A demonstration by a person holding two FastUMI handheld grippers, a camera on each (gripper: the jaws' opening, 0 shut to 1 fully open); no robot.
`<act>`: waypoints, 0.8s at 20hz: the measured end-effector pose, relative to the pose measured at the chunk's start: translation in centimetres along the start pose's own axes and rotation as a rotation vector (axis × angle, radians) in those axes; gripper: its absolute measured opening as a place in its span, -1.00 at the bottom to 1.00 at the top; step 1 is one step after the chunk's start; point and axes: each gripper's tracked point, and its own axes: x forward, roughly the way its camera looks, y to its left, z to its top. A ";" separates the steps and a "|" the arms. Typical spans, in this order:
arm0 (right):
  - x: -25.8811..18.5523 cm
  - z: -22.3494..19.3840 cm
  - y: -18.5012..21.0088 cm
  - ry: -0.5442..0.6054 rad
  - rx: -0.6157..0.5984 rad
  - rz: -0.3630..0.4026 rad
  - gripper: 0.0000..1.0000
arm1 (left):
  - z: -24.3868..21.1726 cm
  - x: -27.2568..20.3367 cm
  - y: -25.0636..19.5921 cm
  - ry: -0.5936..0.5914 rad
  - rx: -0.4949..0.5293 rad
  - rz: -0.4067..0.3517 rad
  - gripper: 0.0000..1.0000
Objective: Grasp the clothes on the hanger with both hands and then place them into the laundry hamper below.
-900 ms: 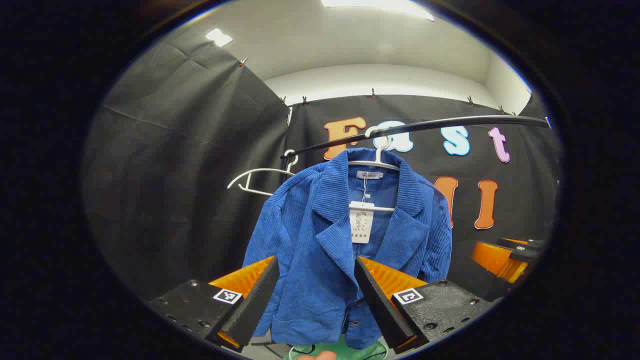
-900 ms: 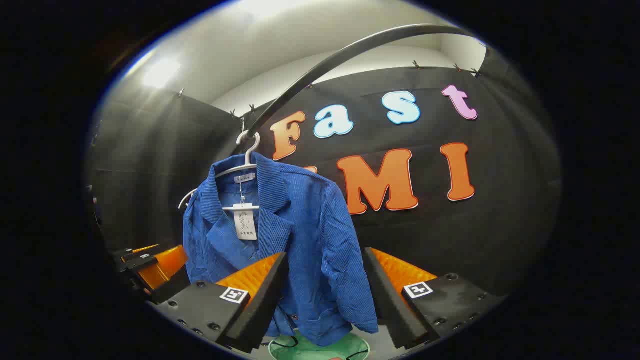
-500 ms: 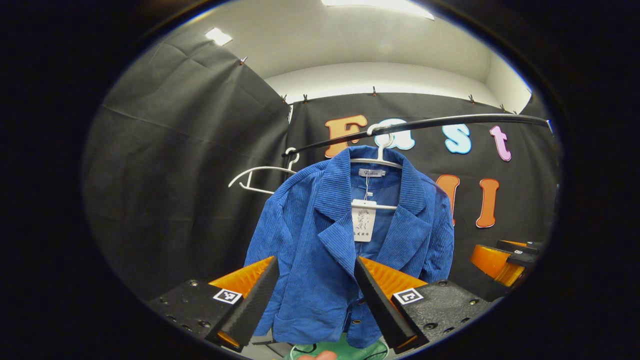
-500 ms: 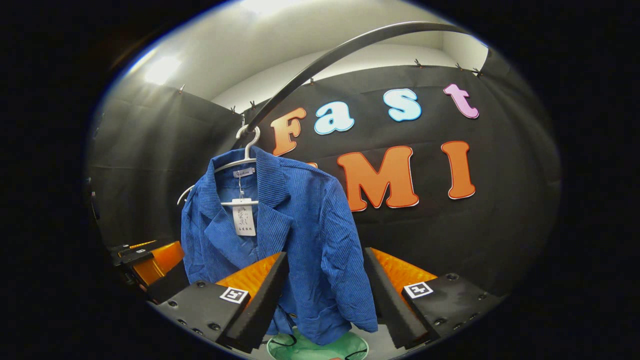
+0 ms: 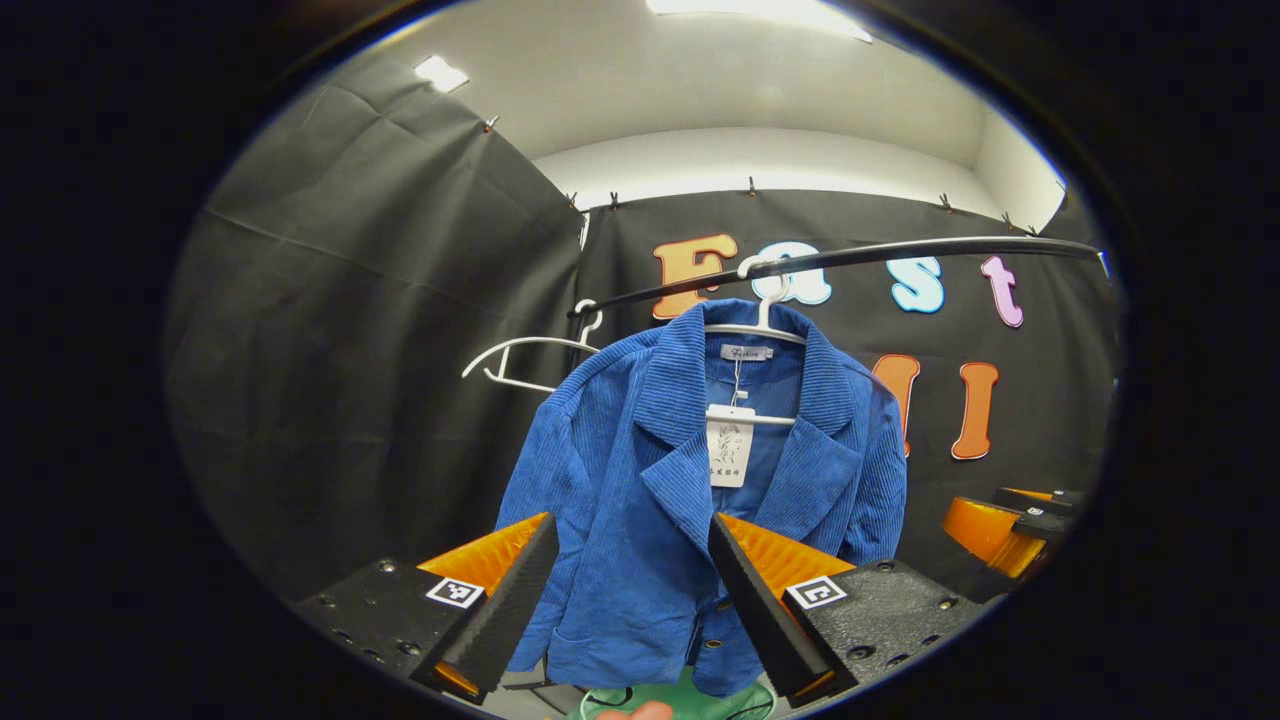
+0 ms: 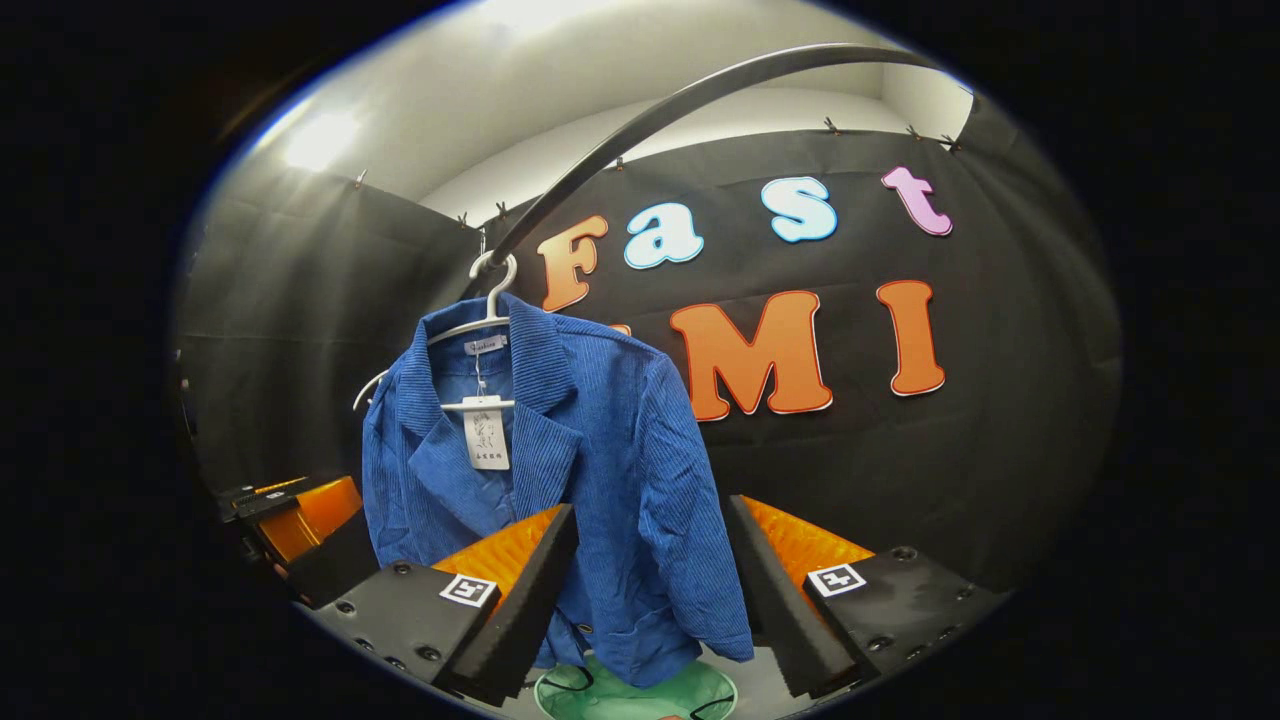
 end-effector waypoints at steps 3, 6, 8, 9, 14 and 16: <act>0.3 -0.2 0.7 0.007 -0.003 0.014 0.95 | 0.0 0.0 0.5 0.000 -0.009 0.014 0.89; 0.9 0.1 1.9 0.005 -0.006 0.040 0.95 | 0.1 0.1 0.8 -0.001 -0.008 0.022 0.83; 1.8 0.6 3.1 -0.005 -0.016 0.058 0.95 | 0.1 0.2 1.2 0.000 -0.004 0.028 0.89; 2.4 1.0 3.6 -0.013 -0.021 0.060 0.95 | 0.0 0.2 1.4 0.002 -0.004 0.031 0.89; 7.2 1.4 7.8 -0.042 -0.011 0.101 0.95 | 0.3 0.1 3.0 0.003 0.011 0.059 0.89; 9.5 -0.1 9.5 0.002 -0.033 0.104 0.95 | 0.3 0.0 3.8 0.006 0.016 0.074 0.89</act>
